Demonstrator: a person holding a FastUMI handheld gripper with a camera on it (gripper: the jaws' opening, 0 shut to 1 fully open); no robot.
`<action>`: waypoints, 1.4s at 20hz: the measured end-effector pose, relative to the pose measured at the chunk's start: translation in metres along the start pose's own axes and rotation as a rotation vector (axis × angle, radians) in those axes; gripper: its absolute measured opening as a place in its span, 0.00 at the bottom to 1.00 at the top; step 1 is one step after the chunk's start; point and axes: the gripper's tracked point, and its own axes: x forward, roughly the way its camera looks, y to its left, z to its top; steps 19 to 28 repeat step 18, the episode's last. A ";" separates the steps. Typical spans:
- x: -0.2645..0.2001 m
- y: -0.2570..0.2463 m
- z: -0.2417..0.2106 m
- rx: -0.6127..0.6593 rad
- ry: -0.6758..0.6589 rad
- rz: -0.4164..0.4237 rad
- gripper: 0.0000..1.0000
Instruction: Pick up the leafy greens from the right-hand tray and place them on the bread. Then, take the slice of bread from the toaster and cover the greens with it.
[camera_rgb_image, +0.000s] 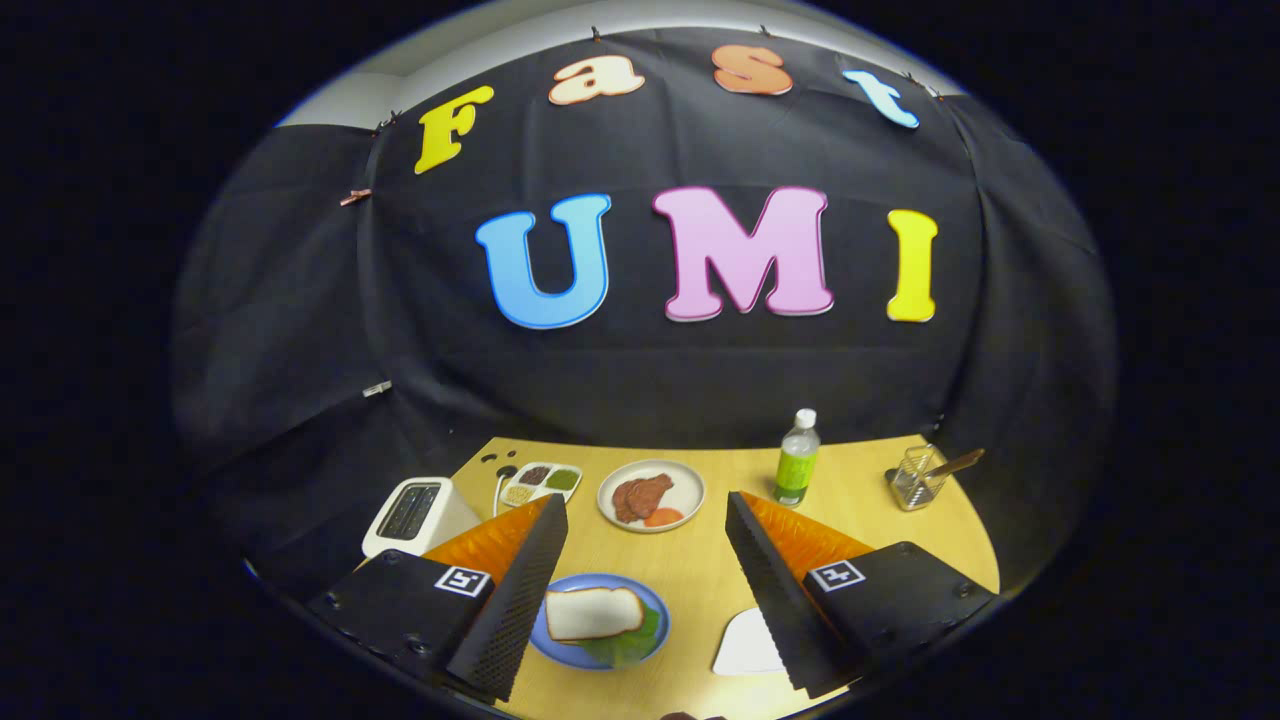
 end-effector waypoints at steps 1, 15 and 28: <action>-0.007 -0.006 0.014 -0.010 -0.046 -0.023 0.99; -0.057 -0.079 0.041 0.037 -0.123 -0.095 0.99; -0.053 -0.087 0.054 0.037 -0.153 -0.081 0.99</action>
